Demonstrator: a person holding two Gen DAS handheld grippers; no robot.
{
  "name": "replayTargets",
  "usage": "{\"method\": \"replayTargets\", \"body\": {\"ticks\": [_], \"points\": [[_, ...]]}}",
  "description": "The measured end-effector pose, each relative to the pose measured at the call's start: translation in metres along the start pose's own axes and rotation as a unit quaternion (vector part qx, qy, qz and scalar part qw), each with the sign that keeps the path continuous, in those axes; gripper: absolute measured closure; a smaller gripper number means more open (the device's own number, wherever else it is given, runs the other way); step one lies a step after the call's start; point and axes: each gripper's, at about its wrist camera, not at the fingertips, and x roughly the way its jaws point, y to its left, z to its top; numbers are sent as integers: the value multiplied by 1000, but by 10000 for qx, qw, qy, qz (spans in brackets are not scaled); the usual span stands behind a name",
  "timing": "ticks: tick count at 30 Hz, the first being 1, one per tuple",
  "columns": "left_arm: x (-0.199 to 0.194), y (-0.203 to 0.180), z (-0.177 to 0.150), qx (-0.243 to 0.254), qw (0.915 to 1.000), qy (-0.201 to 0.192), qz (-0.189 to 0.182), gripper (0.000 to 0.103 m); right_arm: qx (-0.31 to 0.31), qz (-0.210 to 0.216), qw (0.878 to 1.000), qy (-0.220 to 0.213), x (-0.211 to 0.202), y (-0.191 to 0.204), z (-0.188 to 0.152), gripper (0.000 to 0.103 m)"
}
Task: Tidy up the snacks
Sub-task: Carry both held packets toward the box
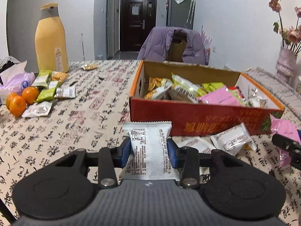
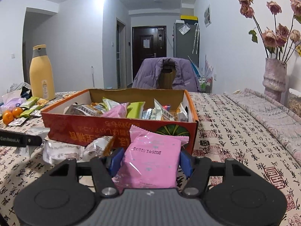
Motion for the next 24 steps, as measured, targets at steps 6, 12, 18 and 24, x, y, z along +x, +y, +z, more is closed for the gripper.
{"method": "replayTargets", "body": {"ticks": [6, 12, 18, 24], "points": [[-13, -3, 12, 34, 9996, -250, -120, 62, -78, 68, 9997, -204, -11, 7, 13, 41], [-17, -11, 26, 109, 9985, -464, -252, 62, -269, 108, 9987, -424, -11, 19, 32, 41], [-17, -21, 45, 173, 9968, -675, -391, 62, -417, 127, 9972, -611, -2, 27, 55, 41], [-10, -32, 70, 191, 9945, -899, -498, 62, -493, 152, 9962, -698, 16, 31, 78, 41]]}}
